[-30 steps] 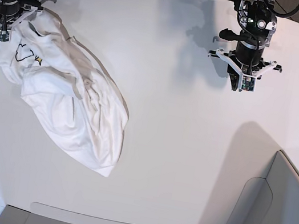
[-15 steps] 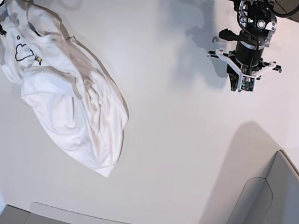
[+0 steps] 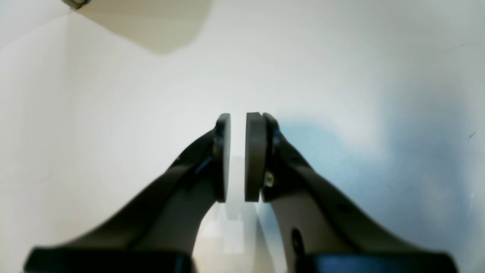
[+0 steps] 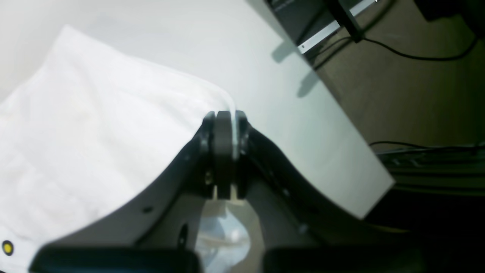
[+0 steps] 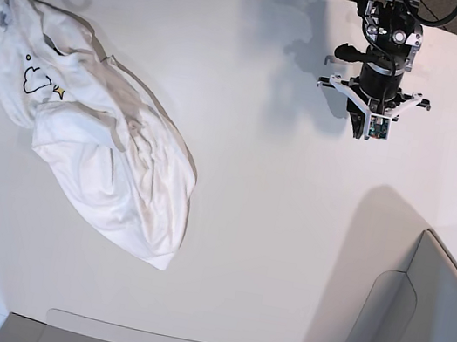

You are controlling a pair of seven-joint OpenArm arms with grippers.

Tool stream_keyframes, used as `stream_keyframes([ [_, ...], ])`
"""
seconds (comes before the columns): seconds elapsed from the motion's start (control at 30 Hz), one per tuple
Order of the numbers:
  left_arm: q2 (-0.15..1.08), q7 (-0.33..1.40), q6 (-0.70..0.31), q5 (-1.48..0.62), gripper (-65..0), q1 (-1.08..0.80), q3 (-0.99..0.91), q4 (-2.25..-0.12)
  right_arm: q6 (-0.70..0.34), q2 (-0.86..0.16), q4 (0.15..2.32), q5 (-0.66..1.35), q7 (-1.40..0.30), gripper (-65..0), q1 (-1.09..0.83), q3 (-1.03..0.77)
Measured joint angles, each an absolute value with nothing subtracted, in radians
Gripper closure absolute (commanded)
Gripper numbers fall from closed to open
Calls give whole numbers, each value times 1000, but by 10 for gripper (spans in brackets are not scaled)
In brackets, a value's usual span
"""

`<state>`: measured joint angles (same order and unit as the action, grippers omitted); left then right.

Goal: Layout the t-shirt on the table in an organized manner, then fold the t-shirt properly
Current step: 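Pull the t-shirt edge outward with the right gripper to spread it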

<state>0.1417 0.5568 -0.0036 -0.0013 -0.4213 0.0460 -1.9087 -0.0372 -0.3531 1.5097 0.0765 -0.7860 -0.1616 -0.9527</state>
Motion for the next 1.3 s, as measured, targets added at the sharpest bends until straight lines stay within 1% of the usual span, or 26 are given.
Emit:
stream_keyframes([
  [0.07,142,557,-4,-1,-87,-421,46,-1909,-38,-356,1510,81,-786,-45,-164,-953],
  [0.23,142,557,-4,-1,-87,-421,46,-1909,-38,-357,1510,84,-785,-196,-173,-954],
  [0.33,142,557,-4,-1,-87,-421,46,-1909,-37,-364,1510,89,-789,-223,-192,-954],
  [0.47,142,557,-4,-1,-87,-422,46,-1909,-41,-374,1523,84,-790,-223,-185,-952],
  [0.57,142,556,-4,-1,-87,-421,46,-1909,-41,-348,1615,144,-788,-200,-203,-934],
  [0.6,141,556,-4,-2,-87,-421,46,-1909,-40,-336,1649,161,-785,-180,-217,-914],
  [0.63,142,557,-4,-2,-87,-422,46,-1909,-42,-319,1683,184,-783,-145,-233,-883],
  [0.73,142,557,-4,-2,-87,-424,47,-1909,-47,-257,1760,180,-789,-3,-282,-759],
  [0.8,141,557,-4,-2,-87,-424,47,-1909,-56,-213,1790,176,-794,0,-305,-706],
  [0.87,142,557,-3,-2,-87,-424,47,-1909,-52,-165,1811,156,-817,0,-309,-701],
  [0.93,142,557,-4,-1,-87,-424,47,-1909,-48,-148,1837,144,-923,0,-311,-717],
  [1.03,141,557,-4,-2,-87,-424,47,-1909,-48,-123,1857,187,-974,0,-306,-791],
  [1.13,142,557,-3,-1,-87,-424,47,-1909,-48,-125,1837,287,-1025,0,-302,-880],
  [1.23,144,556,-4,-1,-87,-424,47,-1909,-38,-160,1733,303,-1081,0,-274,-886],
  [1.3,142,558,-3,-1,-87,-424,47,-1909,-44,-169,1661,318,-1069,0,-236,-885],
])
